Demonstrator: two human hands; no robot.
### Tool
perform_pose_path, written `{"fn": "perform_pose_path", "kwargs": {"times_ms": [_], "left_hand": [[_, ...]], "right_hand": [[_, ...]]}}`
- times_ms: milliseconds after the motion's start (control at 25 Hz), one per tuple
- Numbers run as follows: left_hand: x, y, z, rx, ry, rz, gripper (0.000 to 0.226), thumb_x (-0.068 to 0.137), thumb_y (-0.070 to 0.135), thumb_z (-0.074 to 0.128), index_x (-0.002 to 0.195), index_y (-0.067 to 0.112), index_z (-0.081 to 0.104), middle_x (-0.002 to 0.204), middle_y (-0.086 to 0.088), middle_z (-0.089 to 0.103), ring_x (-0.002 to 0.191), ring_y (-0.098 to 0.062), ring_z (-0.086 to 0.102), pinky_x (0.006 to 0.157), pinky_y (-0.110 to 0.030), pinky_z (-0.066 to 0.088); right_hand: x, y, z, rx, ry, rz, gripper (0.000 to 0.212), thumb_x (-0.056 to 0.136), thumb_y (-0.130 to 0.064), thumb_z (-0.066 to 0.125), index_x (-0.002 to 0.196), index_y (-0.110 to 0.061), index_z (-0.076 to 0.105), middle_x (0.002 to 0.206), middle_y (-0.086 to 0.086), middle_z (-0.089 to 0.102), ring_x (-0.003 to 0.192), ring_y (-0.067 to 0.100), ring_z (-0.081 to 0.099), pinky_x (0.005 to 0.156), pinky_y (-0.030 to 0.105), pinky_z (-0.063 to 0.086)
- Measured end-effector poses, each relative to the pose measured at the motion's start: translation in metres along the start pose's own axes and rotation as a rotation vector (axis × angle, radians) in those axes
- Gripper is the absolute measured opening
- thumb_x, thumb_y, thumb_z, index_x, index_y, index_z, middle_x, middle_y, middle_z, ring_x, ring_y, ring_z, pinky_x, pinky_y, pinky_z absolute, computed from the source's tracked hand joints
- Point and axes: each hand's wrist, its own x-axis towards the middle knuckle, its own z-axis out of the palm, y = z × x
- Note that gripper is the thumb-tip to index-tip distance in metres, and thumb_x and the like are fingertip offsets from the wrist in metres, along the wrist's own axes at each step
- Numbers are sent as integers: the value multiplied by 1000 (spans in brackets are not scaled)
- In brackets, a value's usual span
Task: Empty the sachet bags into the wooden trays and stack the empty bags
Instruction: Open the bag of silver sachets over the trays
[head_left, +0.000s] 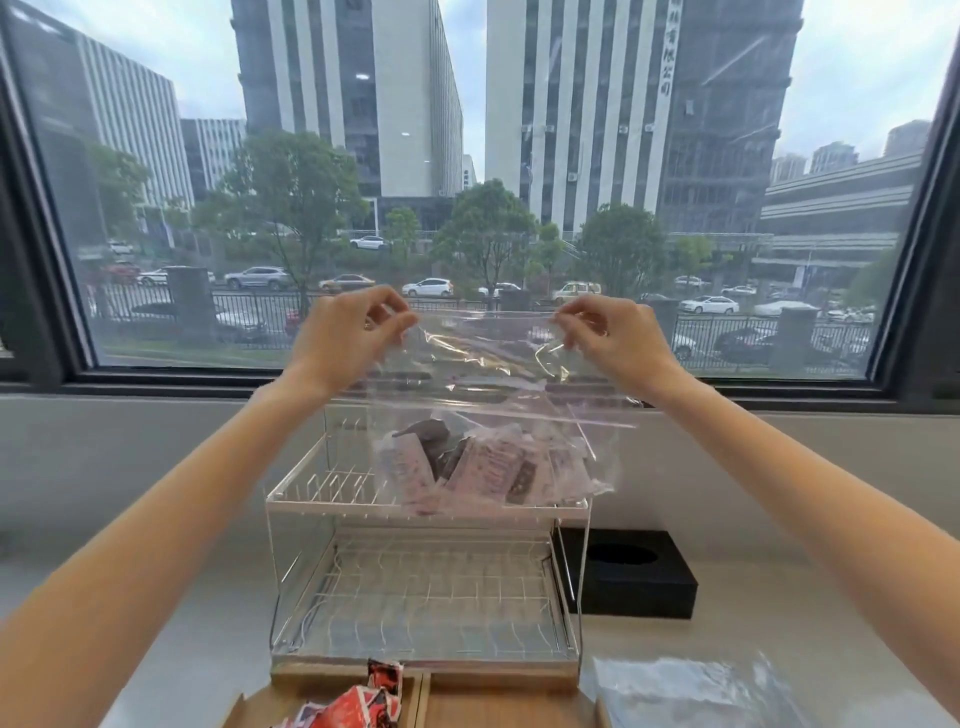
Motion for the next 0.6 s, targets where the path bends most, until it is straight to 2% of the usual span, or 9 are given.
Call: {"fn": "perform_pose_path", "kwargs": {"times_ms": [80,120,200,360,480,600], "left_hand": [[-38,1,-3,-120,-85,-42,22,80,36,57,83,16,67,54,12,63,43,-3,56,58,-17,48],[-61,1,-2,-195,-125,-83,21,78,37,57,77,19,67,49,12,62,43,-3,56,54,-12,47],[-112,0,5,-317,-220,-196,15,79,32,58,72,22,67,50,15,62,42,-2,53,48,-6,41],[-198,-19,38,-365,-404,-373,18,83,30,58,68,27,68,48,13,58,44,-1,44,46,-7,35],[-244,-39,64,-342,-521,-484,22,84,31,58,63,34,66,46,12,59,45,0,46,47,-10,36],[-268,-52,79,-349,-598,-564,20,87,31,55,77,20,69,47,10,57,39,2,45,44,-9,36]], "right_hand": [[-36,-2,0,70,-82,32,15,87,-22,57,94,-14,68,66,-13,61,56,-12,57,61,2,43],[-59,-1,2,111,-124,69,13,87,-23,57,90,-17,68,64,-12,61,55,-10,56,60,4,44],[-108,6,15,207,-221,203,13,86,-24,58,85,-18,69,55,-13,61,50,-6,54,54,6,41],[-190,25,53,266,-413,444,15,87,-25,57,84,-19,70,48,-12,56,44,-2,47,49,10,38],[-231,35,79,188,-518,550,19,89,-25,55,90,-13,68,64,-4,60,54,3,53,53,13,43],[-252,44,102,79,-605,563,17,89,-29,52,93,-20,66,84,4,70,73,12,63,65,19,46]]}}
